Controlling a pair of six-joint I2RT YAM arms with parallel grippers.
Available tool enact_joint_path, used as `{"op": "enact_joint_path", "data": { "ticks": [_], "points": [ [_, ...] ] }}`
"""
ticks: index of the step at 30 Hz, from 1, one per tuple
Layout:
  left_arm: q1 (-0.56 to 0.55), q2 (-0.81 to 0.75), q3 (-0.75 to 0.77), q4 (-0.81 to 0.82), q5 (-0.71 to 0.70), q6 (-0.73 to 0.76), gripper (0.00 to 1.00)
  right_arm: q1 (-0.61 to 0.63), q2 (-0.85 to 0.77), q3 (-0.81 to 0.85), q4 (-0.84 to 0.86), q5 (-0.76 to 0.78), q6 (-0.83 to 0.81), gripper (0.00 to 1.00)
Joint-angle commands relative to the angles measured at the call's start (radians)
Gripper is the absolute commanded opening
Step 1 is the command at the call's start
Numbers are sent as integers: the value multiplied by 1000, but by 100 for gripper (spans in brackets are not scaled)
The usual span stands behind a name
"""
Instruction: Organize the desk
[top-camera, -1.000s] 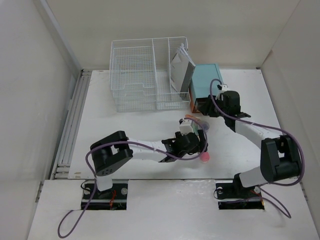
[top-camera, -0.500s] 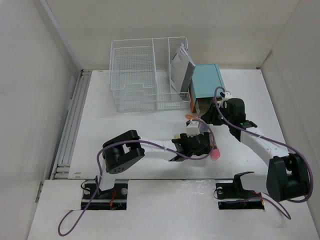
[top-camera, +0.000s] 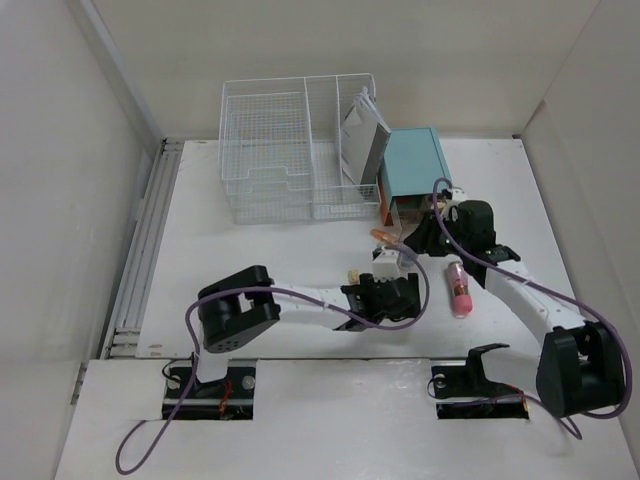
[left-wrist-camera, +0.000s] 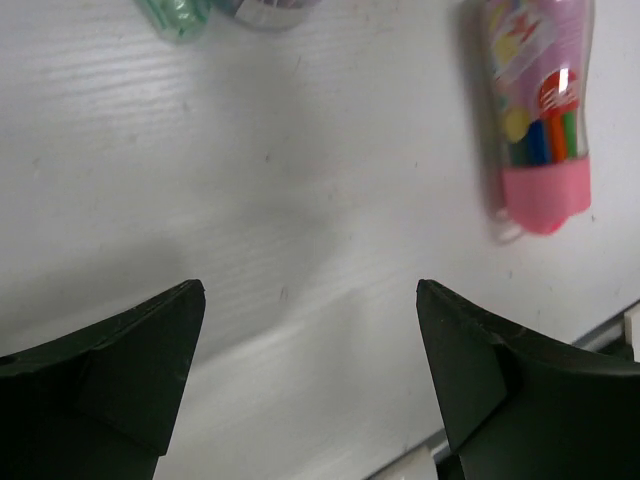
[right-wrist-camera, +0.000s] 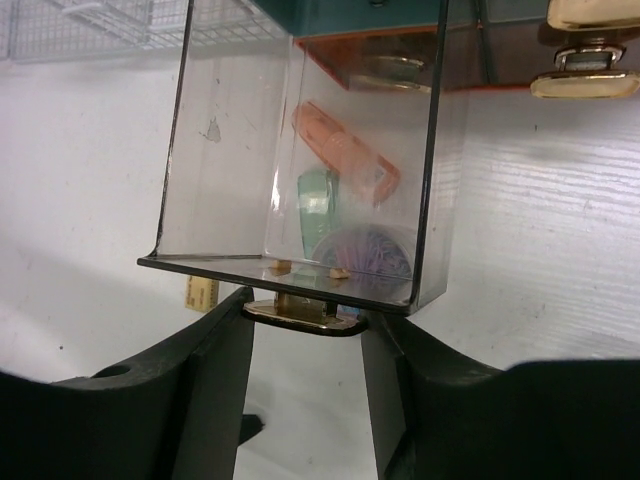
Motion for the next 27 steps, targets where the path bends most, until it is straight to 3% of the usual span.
{"op": "enact_joint_path", "data": {
  "ticks": [1,6,8,9,12,17,27],
  "points": [
    [-33,-149,-54,-33,-53,-25,84,-9,-57,14,39,-20,-18,34],
    [-65,-310,-102,-119,-116,-36,84,-9,-80,14,-18,-29,-28,34],
    [-65,-354,-126,-130,-134,-36,84,-9,-80,14,-44,-29,-51,39],
    [-74,-392,-142,-144,-134,-36,84,-9,-80,14,-55,-29,-61,58],
    [-75,-451,-169,-170,-172,-54,84,-9,-80,23,-55,-51,-80,79],
    [-75,-505,-208,-193,-182,-72,84,-9,-127,23,-76,-72,-89,81],
    [-84,-581,-249,-222,-209,-82,84,-9,-245,135,-366,-52,-198,75]
  ]
}}
